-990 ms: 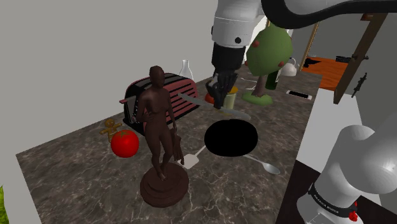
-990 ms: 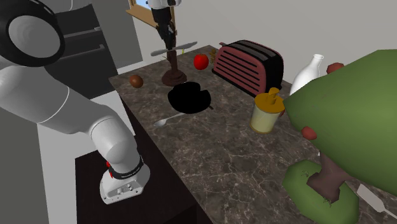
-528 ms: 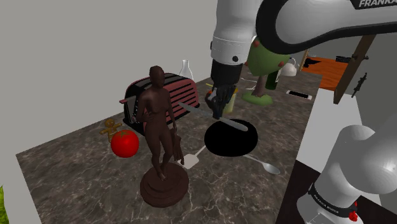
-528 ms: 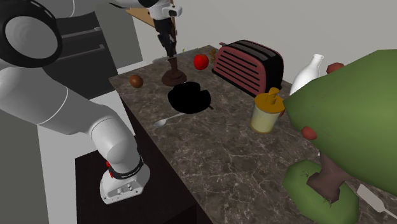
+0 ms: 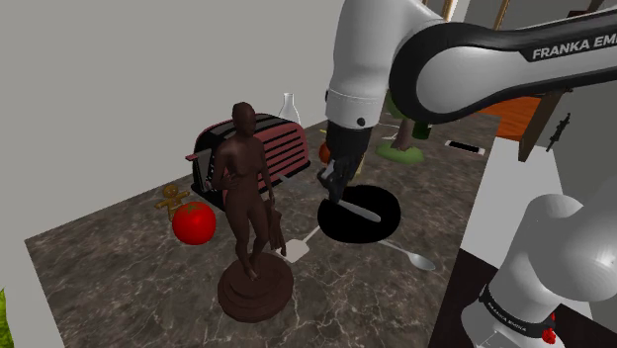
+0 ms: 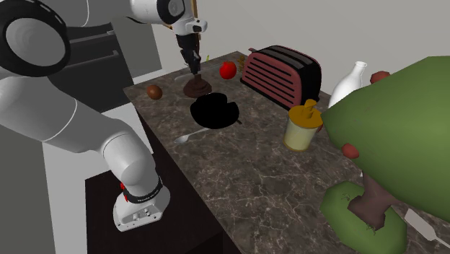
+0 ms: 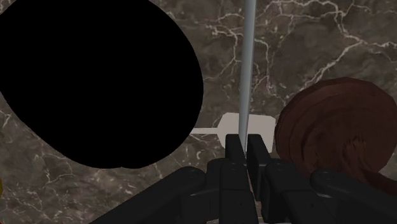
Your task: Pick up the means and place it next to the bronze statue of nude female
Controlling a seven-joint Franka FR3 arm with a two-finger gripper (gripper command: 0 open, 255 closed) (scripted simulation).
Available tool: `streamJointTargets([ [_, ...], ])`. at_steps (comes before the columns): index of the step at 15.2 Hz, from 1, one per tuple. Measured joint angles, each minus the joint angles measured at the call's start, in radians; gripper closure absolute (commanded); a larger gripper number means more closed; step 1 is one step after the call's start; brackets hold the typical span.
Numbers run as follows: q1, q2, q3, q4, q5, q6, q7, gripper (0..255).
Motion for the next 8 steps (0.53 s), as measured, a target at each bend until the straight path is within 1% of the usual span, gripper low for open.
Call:
streamJointTargets([
  [8,0.004,0.014,0.016,-0.092,0.004,0.106,0.008,255],
])
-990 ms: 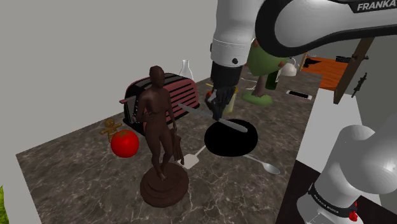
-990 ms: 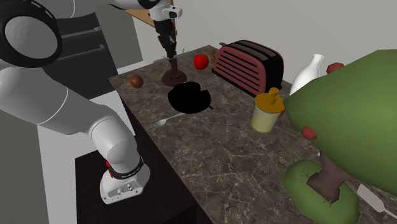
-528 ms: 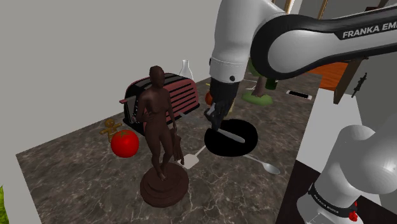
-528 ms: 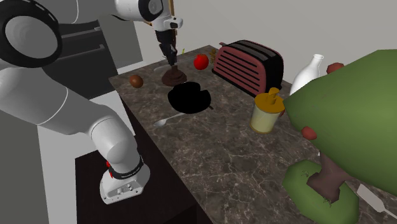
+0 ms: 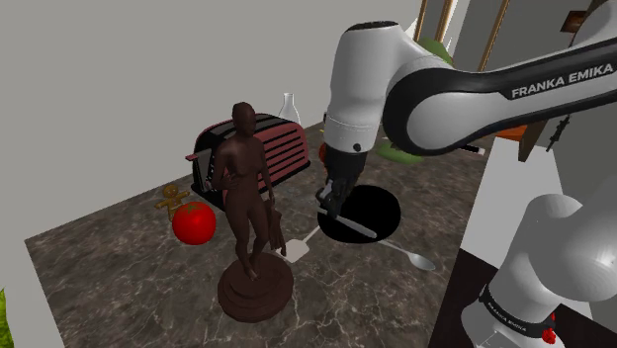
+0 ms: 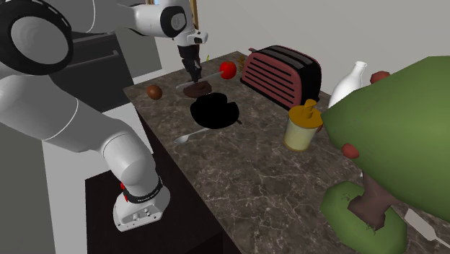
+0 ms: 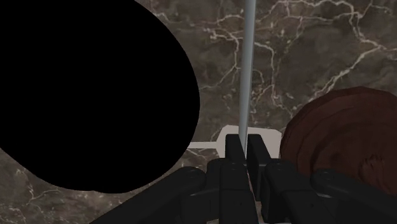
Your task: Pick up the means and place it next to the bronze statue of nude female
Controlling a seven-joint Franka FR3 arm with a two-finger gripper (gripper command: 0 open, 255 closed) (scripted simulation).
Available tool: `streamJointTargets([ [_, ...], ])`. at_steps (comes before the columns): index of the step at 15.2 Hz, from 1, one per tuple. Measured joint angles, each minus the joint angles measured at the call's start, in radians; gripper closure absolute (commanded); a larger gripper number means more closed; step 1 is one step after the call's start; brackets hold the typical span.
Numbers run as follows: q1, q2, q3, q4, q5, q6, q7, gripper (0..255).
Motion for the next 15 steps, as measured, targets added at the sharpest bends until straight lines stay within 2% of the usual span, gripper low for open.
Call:
streamJointTargets([
  [15,-0.004,0.072,0.038,-0.148,-0.008,0.217,0.026,255],
])
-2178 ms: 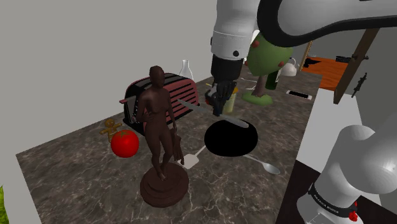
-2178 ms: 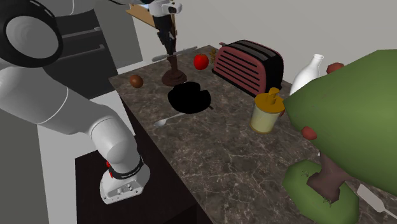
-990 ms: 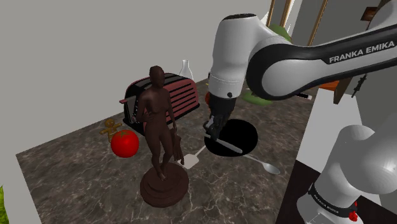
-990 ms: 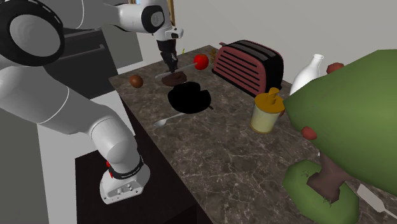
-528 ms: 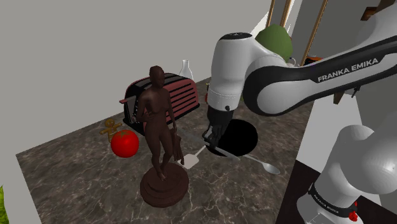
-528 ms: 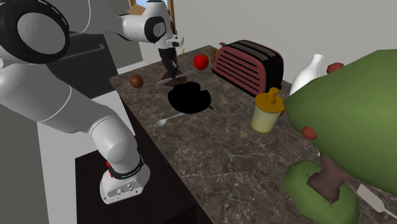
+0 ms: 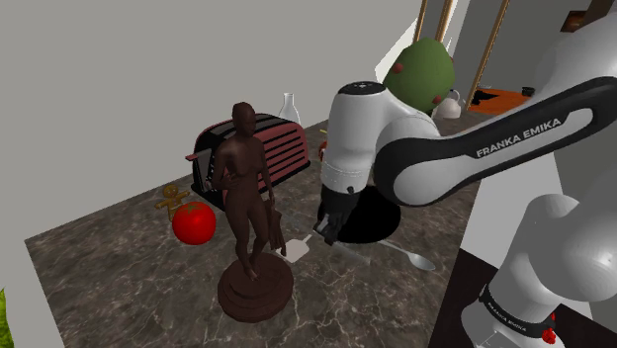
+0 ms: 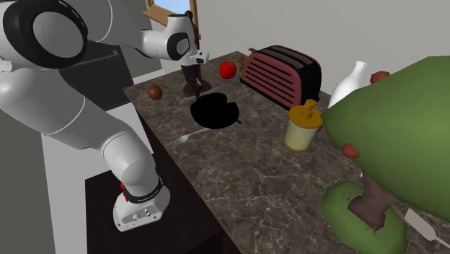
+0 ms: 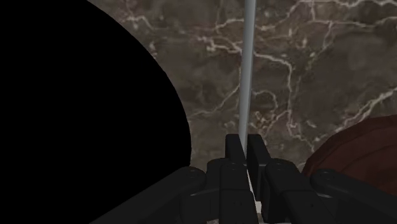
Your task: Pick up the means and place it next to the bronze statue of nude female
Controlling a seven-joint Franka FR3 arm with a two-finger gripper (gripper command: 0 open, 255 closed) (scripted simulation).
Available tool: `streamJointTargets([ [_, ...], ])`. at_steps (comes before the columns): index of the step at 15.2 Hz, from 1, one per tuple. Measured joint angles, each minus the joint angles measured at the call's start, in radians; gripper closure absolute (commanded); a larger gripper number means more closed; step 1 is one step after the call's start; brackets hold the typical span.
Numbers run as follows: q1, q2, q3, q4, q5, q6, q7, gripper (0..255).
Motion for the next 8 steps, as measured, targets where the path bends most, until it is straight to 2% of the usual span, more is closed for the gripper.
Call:
streamJointTargets([
  [8,-0.007,0.056,0.025,-0.057,-0.017,0.120,0.023,255],
])
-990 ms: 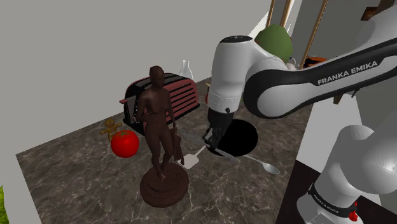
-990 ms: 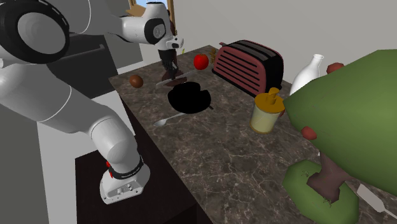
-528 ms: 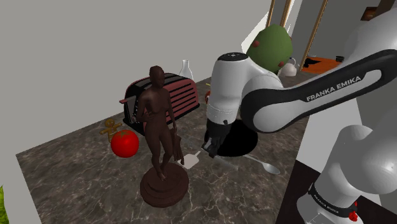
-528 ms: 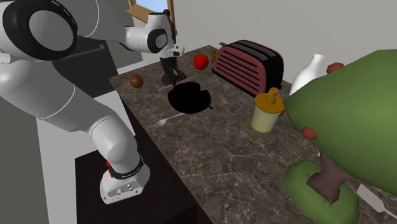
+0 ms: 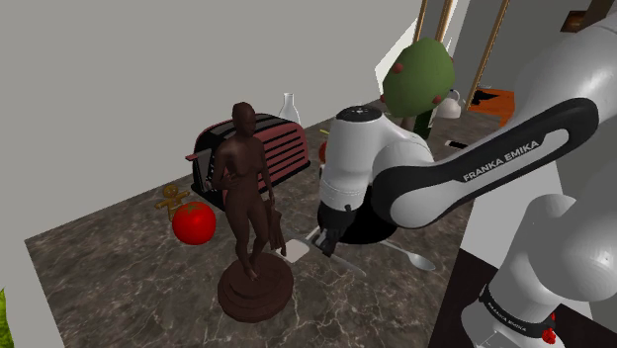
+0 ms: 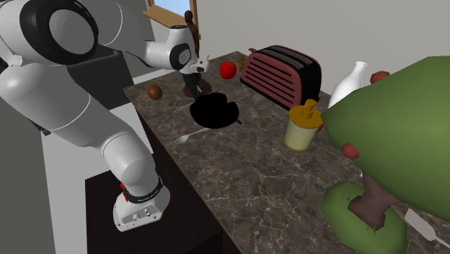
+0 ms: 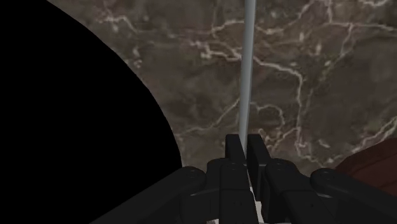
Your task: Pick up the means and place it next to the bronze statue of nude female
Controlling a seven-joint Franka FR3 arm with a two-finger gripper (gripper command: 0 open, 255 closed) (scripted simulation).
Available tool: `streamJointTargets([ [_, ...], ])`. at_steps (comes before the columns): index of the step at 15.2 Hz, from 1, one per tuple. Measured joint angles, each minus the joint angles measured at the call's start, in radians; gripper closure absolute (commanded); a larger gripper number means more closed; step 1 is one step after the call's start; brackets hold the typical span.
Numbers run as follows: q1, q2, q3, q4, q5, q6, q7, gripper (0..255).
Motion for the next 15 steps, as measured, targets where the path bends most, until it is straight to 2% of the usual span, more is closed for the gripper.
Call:
streamJointTargets([
  [6,-0.001,0.007,0.006,-0.001,-0.003,0.016,0.002,255],
  [7,-0.003,0.012,0.009,0.003,-0.005,0.015,0.006,0],
  [13,-0.005,0.015,0.008,0.002,-0.005,0.015,0.006,0],
  [15,0.000,-0.017,-0.004,0.013,0.008,-0.032,-0.007,0],
])
